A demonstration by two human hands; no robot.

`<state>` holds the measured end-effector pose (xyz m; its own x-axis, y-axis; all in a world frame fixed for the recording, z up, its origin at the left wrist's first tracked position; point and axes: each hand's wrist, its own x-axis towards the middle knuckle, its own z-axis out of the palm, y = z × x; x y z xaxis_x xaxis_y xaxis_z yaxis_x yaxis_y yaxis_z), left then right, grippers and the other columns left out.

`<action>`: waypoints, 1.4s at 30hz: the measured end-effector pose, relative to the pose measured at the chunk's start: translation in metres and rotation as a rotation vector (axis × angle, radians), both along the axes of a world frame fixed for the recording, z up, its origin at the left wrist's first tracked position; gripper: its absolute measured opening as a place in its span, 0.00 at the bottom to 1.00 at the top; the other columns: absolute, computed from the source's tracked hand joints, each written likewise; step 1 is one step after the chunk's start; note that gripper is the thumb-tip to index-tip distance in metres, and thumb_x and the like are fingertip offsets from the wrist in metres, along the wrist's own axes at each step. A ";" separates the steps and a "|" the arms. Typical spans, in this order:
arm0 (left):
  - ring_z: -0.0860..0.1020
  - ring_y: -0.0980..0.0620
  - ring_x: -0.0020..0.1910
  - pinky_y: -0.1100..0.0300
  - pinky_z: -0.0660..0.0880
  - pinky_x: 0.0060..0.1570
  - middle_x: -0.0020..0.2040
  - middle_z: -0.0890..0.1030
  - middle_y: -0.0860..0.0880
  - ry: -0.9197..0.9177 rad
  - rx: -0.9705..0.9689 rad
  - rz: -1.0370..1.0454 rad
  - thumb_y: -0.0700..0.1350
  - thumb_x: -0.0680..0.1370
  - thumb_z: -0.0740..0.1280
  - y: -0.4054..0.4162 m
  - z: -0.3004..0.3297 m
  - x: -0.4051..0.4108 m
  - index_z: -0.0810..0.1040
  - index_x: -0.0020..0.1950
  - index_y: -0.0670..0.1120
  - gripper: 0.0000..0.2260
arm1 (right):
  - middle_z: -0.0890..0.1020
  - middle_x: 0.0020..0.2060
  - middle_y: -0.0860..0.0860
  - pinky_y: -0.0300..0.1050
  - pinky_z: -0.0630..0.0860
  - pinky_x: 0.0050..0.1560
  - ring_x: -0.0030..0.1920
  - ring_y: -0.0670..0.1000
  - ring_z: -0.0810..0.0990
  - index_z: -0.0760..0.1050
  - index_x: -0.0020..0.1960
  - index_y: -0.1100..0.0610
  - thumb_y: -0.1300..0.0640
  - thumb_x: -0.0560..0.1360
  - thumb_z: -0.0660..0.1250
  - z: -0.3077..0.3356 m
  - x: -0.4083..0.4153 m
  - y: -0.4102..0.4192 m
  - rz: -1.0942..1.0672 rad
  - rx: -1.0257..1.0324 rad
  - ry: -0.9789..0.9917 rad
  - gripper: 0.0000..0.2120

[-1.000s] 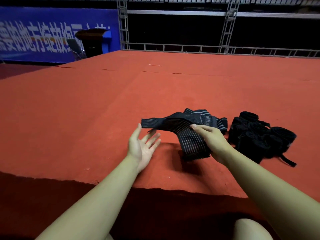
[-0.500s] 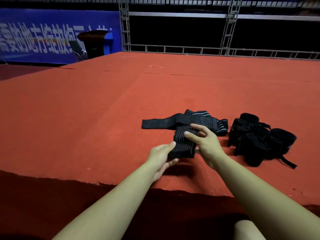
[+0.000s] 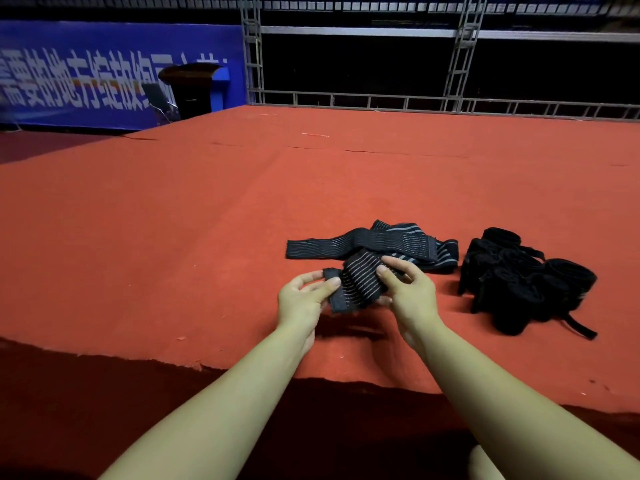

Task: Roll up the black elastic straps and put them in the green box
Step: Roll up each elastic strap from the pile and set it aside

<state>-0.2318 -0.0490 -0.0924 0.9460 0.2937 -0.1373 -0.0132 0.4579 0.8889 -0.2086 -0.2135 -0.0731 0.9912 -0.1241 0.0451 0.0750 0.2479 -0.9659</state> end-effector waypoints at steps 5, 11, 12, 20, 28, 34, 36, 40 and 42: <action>0.86 0.44 0.50 0.46 0.82 0.55 0.49 0.87 0.43 -0.004 0.032 0.077 0.35 0.76 0.75 0.022 -0.003 0.005 0.79 0.58 0.41 0.13 | 0.77 0.69 0.56 0.48 0.84 0.50 0.57 0.51 0.85 0.75 0.72 0.57 0.63 0.79 0.72 -0.002 0.010 -0.014 -0.063 0.144 -0.066 0.23; 0.86 0.47 0.48 0.54 0.82 0.52 0.49 0.87 0.43 -0.043 0.138 0.112 0.34 0.76 0.74 0.049 -0.006 0.013 0.82 0.56 0.45 0.10 | 0.72 0.71 0.40 0.50 0.80 0.62 0.63 0.40 0.78 0.62 0.81 0.47 0.58 0.81 0.69 0.003 0.013 -0.024 -0.036 0.042 -0.098 0.31; 0.86 0.50 0.44 0.58 0.82 0.48 0.46 0.88 0.45 -0.044 0.151 0.120 0.34 0.77 0.73 0.055 -0.007 0.013 0.82 0.55 0.45 0.10 | 0.71 0.72 0.40 0.51 0.79 0.63 0.63 0.39 0.77 0.62 0.81 0.48 0.58 0.81 0.69 0.002 0.014 -0.027 -0.040 0.016 -0.089 0.31; 0.82 0.52 0.45 0.61 0.78 0.51 0.51 0.85 0.43 0.069 0.480 0.253 0.36 0.79 0.72 0.108 -0.024 0.014 0.82 0.61 0.42 0.11 | 0.78 0.67 0.55 0.50 0.70 0.68 0.66 0.55 0.76 0.76 0.70 0.57 0.47 0.80 0.67 -0.038 0.004 -0.033 -0.270 -0.775 0.059 0.22; 0.81 0.49 0.49 0.60 0.73 0.54 0.49 0.84 0.46 0.149 0.788 0.263 0.39 0.78 0.73 0.130 -0.037 0.013 0.84 0.61 0.41 0.11 | 0.74 0.67 0.57 0.57 0.67 0.68 0.69 0.62 0.70 0.75 0.67 0.52 0.41 0.80 0.65 -0.048 0.007 -0.033 -0.331 -1.110 0.127 0.22; 0.83 0.46 0.52 0.56 0.76 0.57 0.50 0.85 0.45 0.186 0.841 0.282 0.39 0.78 0.72 0.139 -0.044 0.013 0.84 0.60 0.42 0.10 | 0.74 0.70 0.60 0.57 0.67 0.69 0.71 0.64 0.68 0.70 0.72 0.58 0.39 0.81 0.62 -0.043 0.036 -0.057 -0.262 -1.144 0.341 0.28; 0.83 0.46 0.53 0.55 0.77 0.59 0.52 0.86 0.44 0.196 0.860 0.278 0.40 0.78 0.73 0.141 -0.045 0.012 0.84 0.61 0.43 0.11 | 0.76 0.67 0.59 0.56 0.69 0.67 0.70 0.64 0.70 0.72 0.70 0.57 0.40 0.78 0.67 -0.041 0.040 -0.061 -0.266 -1.108 0.381 0.28; 0.82 0.48 0.54 0.57 0.75 0.58 0.53 0.86 0.46 0.174 0.925 0.281 0.41 0.78 0.74 0.141 -0.043 0.012 0.85 0.60 0.43 0.11 | 0.83 0.61 0.56 0.52 0.74 0.64 0.65 0.60 0.78 0.78 0.65 0.52 0.45 0.74 0.76 -0.042 0.039 -0.062 -0.270 -1.001 0.382 0.22; 0.82 0.49 0.52 0.59 0.74 0.54 0.51 0.85 0.47 0.174 0.937 0.308 0.42 0.77 0.74 0.143 -0.040 0.012 0.85 0.60 0.44 0.11 | 0.85 0.57 0.55 0.53 0.74 0.64 0.63 0.59 0.80 0.78 0.63 0.51 0.48 0.74 0.76 -0.041 0.036 -0.061 -0.317 -0.934 0.359 0.20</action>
